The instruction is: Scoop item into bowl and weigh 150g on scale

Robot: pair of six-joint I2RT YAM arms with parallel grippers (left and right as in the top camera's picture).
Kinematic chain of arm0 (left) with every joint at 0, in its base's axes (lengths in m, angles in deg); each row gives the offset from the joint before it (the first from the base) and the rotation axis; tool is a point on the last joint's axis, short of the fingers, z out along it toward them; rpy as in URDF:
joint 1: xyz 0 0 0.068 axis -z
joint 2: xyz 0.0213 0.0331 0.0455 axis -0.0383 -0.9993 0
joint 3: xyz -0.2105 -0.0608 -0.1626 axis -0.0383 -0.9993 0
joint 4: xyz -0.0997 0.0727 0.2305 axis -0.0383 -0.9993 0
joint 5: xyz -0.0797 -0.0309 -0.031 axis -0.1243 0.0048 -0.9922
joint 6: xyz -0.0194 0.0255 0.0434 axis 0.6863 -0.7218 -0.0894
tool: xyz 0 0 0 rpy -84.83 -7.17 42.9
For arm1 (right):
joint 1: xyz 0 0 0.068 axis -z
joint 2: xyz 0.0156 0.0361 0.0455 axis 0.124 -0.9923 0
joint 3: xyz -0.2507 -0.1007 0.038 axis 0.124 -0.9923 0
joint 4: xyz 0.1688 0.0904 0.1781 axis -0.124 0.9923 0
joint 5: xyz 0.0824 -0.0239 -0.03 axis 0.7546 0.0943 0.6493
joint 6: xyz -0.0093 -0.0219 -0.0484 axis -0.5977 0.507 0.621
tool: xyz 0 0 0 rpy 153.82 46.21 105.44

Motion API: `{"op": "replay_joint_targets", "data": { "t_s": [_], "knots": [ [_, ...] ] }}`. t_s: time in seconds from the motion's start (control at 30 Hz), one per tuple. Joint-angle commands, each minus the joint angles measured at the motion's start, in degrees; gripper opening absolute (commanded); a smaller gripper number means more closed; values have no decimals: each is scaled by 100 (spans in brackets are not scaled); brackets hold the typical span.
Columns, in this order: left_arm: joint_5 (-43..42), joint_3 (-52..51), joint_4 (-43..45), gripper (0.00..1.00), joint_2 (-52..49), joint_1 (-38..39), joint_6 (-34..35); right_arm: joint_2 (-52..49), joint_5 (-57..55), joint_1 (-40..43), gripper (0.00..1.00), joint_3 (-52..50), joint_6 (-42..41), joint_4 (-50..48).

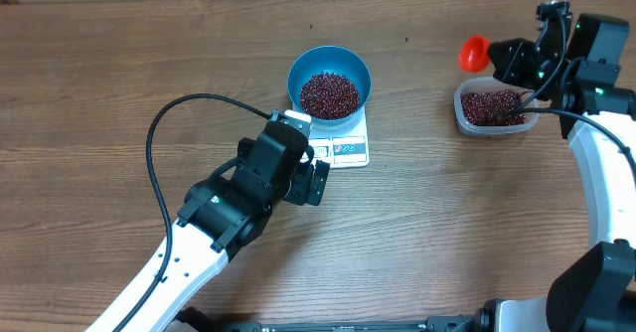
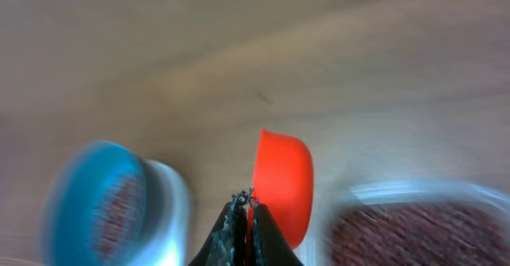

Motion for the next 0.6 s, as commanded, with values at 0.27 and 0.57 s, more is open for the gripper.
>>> {"op": "replay_joint_targets", "data": {
  "t_s": [0.27, 0.57],
  "knots": [
    [79, -15, 22, 100, 2, 20, 79, 179, -2277, 15, 4, 111, 1543, 1051],
    [79, -15, 22, 99, 2, 20, 79, 129, -2334, 17, 4, 13, 1786, 1408]
  ]
}}
